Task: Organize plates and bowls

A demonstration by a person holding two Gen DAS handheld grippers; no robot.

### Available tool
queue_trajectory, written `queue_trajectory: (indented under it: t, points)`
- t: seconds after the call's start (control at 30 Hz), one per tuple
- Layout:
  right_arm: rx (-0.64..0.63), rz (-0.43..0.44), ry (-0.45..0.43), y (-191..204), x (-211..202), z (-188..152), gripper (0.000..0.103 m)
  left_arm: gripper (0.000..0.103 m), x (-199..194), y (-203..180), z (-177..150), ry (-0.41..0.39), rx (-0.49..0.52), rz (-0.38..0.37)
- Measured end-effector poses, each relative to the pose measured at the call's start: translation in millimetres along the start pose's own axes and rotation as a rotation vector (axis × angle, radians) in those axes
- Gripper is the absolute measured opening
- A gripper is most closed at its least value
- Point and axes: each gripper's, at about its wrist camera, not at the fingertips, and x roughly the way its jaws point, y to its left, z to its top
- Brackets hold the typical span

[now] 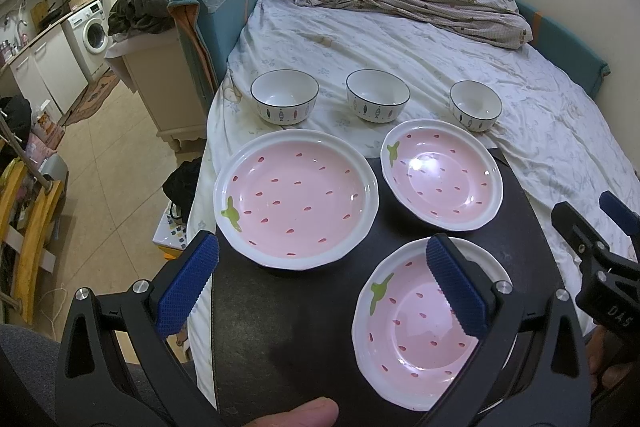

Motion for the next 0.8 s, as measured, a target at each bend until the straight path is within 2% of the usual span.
queue_trajectory:
  t: [0.6, 0.8]
  points:
    - [-0.004, -0.009, -0.008, -7, 1, 2, 0.103, 0.103, -2, 2, -2, -0.009, 0.001, 0.011]
    - [-0.004, -0.007, -0.006, -7, 0, 5, 0.103, 0.103, -1, 7, 8, 0.018, 0.0, -0.001]
